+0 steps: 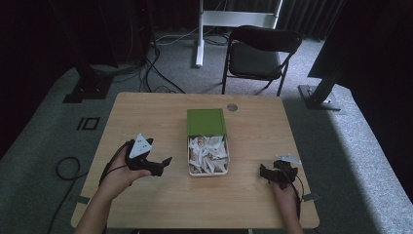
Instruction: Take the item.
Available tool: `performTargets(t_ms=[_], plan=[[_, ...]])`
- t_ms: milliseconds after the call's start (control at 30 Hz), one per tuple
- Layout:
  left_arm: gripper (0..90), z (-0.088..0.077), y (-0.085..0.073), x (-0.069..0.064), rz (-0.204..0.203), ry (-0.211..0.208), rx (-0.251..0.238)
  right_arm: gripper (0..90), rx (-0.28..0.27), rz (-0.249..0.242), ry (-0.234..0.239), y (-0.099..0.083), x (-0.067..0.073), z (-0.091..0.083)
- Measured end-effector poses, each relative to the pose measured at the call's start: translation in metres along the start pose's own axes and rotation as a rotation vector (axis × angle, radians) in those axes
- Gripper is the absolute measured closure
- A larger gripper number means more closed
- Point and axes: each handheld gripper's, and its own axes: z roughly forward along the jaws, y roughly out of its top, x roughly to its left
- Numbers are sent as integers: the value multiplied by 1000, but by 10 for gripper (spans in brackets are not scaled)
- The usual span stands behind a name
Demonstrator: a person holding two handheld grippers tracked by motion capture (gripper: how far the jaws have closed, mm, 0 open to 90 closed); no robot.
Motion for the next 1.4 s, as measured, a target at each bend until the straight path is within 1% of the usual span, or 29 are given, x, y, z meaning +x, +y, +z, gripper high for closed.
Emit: performTargets(t_ms=[167,267,333,400,433,567,667,800,933,1033,1100,1333,1400], plan=[[64,3,11,-5,9,-35,-25,109,0,0,0,0,0,0],[64,5,14,-7,13,-44,-34,109,0,0,0,0,0,0],[64,9,17,-10,6,-67,-51,109,0,0,0,0,0,0],[65,13,20,-13,8,-83,-54,109,0,0,0,0,0,0],[65,14,21,-14,18,-85,-50,109,0,0,0,0,0,0],[64,20,26,-20,34,-99,-54,109,0,0,0,0,0,0],[64,24,28,-25,43,-122,-52,109,0,0,0,0,0,0],[65,31,32,-31,53,-131,-51,109,0,0,0,0,0,0],[65,39,37,-37,77,-136,-56,109,0,0,0,0,0,0],[65,46,40,-41,76,-160,-52,109,0,1,0,0,0,0],[65,51,43,-44,92,-166,-44,109,0,0,0,0,0,0],[65,63,49,-52,109,-186,-24,109,-1,-2,3,0,0,0],[65,66,51,-54,121,-188,-15,109,0,-2,3,0,0,0]])
